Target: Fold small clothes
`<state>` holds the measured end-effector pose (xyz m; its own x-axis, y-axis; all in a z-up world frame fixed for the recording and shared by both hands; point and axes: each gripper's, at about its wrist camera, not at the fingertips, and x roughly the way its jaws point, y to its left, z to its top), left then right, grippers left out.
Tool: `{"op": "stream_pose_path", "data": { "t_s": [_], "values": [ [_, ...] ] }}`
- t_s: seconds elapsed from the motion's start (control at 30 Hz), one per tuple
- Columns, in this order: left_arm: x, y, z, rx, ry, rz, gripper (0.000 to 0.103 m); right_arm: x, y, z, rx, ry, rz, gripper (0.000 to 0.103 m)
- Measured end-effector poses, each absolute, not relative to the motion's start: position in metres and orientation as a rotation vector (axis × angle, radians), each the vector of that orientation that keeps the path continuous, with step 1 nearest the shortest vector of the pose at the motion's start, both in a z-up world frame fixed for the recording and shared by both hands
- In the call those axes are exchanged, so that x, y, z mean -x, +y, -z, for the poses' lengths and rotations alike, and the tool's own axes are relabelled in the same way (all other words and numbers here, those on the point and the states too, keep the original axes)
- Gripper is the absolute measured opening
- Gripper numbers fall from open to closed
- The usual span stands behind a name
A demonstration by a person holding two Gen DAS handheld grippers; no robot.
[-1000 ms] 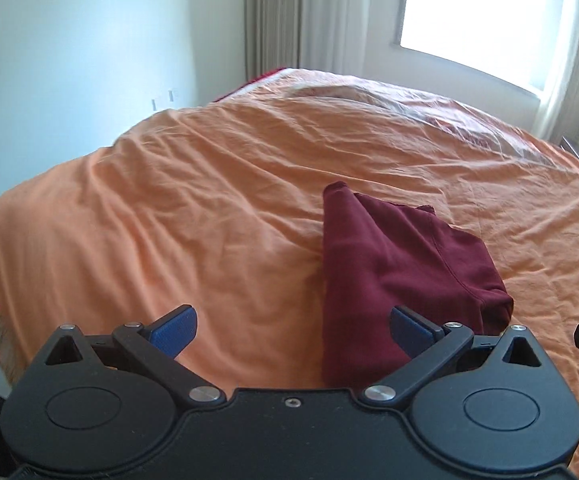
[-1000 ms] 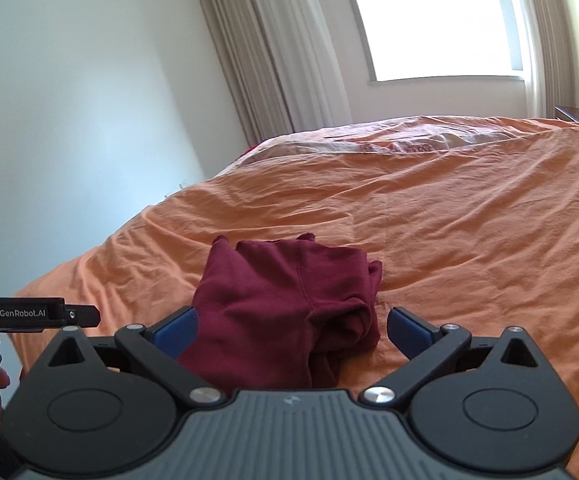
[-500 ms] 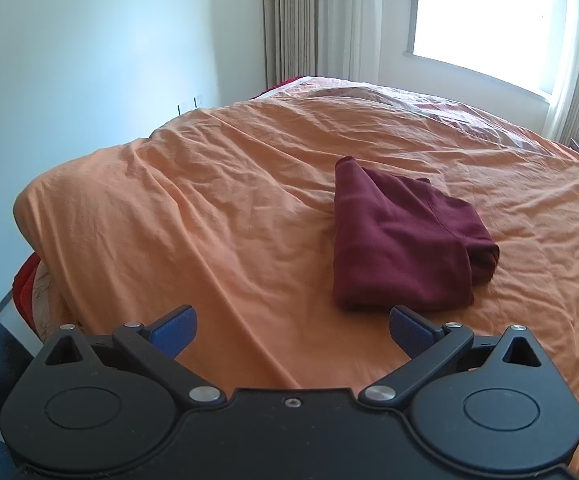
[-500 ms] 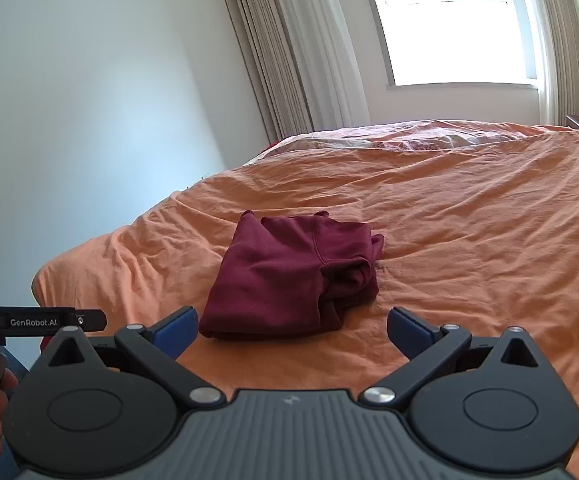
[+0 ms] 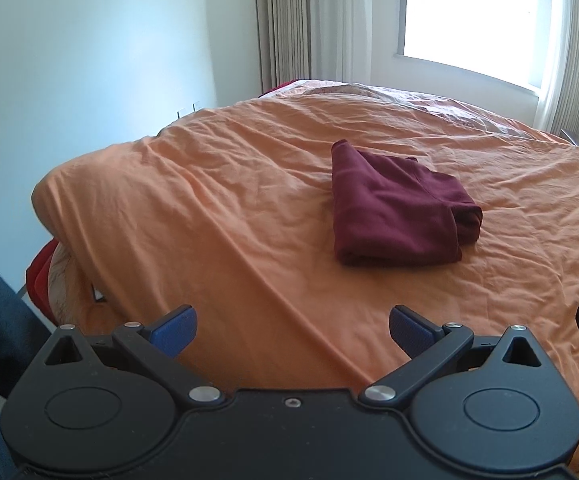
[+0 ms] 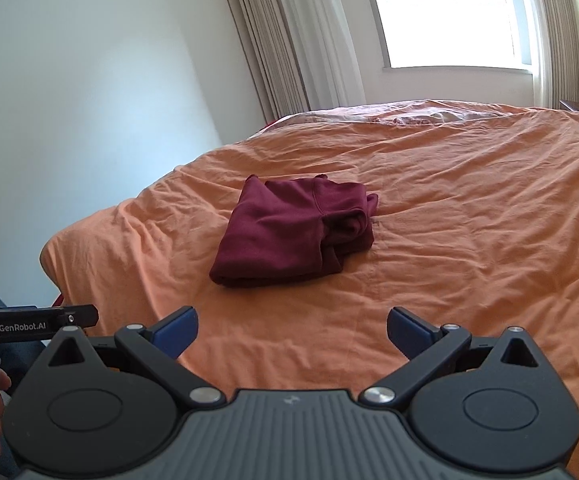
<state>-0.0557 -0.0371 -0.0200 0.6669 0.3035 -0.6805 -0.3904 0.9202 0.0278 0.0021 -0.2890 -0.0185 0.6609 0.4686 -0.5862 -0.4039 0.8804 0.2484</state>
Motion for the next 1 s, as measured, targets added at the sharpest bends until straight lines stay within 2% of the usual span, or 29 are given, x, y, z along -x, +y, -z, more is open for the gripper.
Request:
{"op": "stream_pose_path", "data": {
  "t_s": [0.43,1.0],
  "values": [
    [0.087,-0.034,0.028,0.136,0.736,-0.394,0.102,0.023,-0.283,0.016,-0.070,0.679,-0.510,0.103],
    [0.087,-0.038,0.029,0.118,0.745,-0.379,0.102,0.024,-0.284,0.019,-0.077,0.699,-0.506,0.103]
  ]
}}
